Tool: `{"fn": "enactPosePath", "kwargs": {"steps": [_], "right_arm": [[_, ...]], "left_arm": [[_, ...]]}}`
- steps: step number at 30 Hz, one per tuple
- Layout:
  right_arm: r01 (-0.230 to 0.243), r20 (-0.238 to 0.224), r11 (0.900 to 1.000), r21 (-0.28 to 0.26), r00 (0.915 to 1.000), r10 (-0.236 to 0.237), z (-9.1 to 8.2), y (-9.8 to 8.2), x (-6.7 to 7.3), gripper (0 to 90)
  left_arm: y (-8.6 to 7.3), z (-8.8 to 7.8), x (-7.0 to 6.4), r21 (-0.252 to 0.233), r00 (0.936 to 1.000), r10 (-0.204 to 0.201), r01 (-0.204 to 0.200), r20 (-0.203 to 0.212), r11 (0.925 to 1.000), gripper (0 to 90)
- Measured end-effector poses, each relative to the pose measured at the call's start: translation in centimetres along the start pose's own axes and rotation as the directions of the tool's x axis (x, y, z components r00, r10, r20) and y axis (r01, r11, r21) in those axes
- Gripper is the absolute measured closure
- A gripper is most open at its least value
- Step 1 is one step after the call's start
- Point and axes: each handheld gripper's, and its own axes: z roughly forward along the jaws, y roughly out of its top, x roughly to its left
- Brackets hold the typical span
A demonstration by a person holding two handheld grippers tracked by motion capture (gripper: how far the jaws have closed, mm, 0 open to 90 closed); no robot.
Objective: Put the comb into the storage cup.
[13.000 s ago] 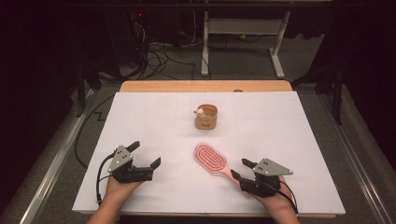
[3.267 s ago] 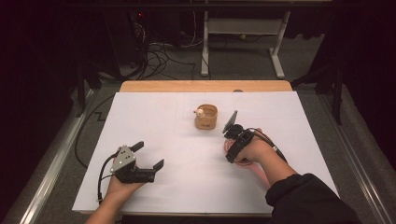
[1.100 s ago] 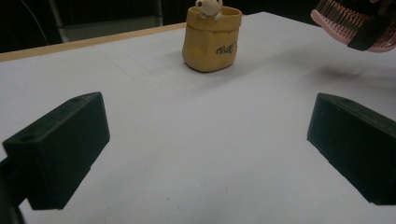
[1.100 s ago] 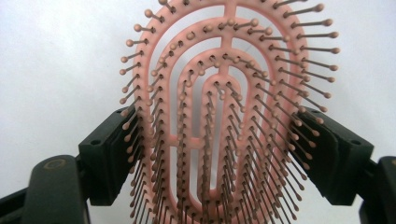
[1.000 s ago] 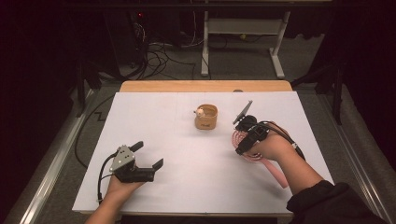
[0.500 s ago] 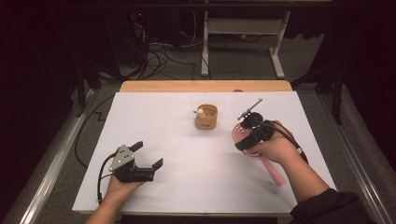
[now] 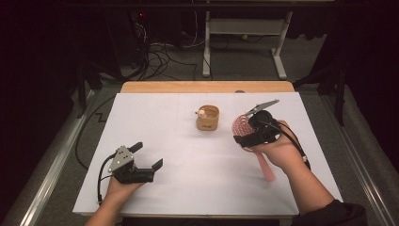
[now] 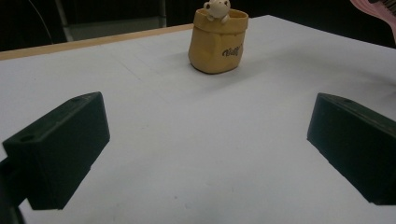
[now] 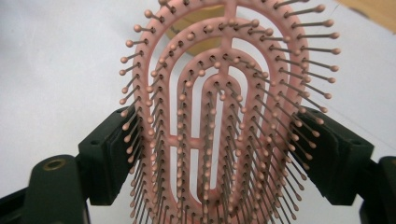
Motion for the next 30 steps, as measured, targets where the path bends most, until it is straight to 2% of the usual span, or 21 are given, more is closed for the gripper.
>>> {"fn": "enactPosePath", "kwargs": {"steps": [7,15,20,23,30], "right_arm": [[-0.016,-0.001,0.996,-0.085,0.9999,0.016,-0.6,-0.6,0.0,20.5],[-0.040,0.012,0.980,-0.193,0.9990,0.043,-1.6,-1.5,-0.1,20.5],[-0.051,0.006,0.972,-0.231,0.9985,0.054,-1.8,-2.1,-0.2,20.5],[-0.066,-0.007,0.961,-0.267,0.9978,0.067,-2.0,-2.6,-0.2,20.5],[-0.069,0.002,0.939,-0.337,0.9972,0.074,-2.7,-3.3,0.0,20.5]], "left_arm": [[0.0,0.0,0.0,0.001,1.0000,0.001,-0.001,0.002,1.0000,0.0],[0.0,0.0,0.0,0.001,1.0000,0.001,-0.001,0.002,1.0000,0.0],[0.0,0.0,0.0,0.000,1.0000,0.002,-0.002,0.008,1.0000,0.0],[0.0,0.0,0.0,0.002,1.0000,0.004,-0.004,0.008,1.0000,0.0],[-0.1,0.1,0.0,0.002,1.0000,0.003,-0.003,0.006,1.0000,0.0]]}}
